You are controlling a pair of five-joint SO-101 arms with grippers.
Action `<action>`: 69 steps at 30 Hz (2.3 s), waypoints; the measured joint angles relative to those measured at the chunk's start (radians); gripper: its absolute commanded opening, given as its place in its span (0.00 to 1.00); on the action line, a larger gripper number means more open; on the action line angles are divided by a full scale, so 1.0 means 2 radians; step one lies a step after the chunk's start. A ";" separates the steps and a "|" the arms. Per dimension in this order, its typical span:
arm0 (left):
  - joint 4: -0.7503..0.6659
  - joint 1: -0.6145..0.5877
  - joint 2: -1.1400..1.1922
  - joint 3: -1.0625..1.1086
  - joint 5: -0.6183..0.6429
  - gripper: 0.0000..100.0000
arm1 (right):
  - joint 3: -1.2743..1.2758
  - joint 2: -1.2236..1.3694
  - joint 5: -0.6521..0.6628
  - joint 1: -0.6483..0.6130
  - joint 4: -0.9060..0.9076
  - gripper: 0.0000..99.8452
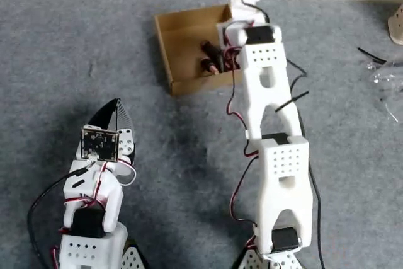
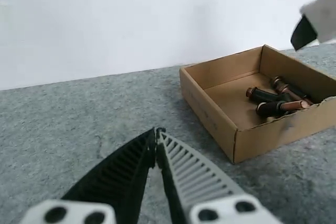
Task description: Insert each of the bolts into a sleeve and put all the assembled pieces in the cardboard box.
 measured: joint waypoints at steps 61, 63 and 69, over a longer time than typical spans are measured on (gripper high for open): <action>0.000 0.007 0.000 0.000 -0.001 0.03 | 0.384 -0.756 -0.047 0.014 0.278 0.31; 0.000 0.007 0.000 0.000 -0.001 0.03 | 0.465 -0.802 -0.047 0.014 0.240 0.31; 0.000 0.007 0.000 0.000 -0.001 0.03 | 0.736 -0.966 -0.048 0.014 0.093 0.31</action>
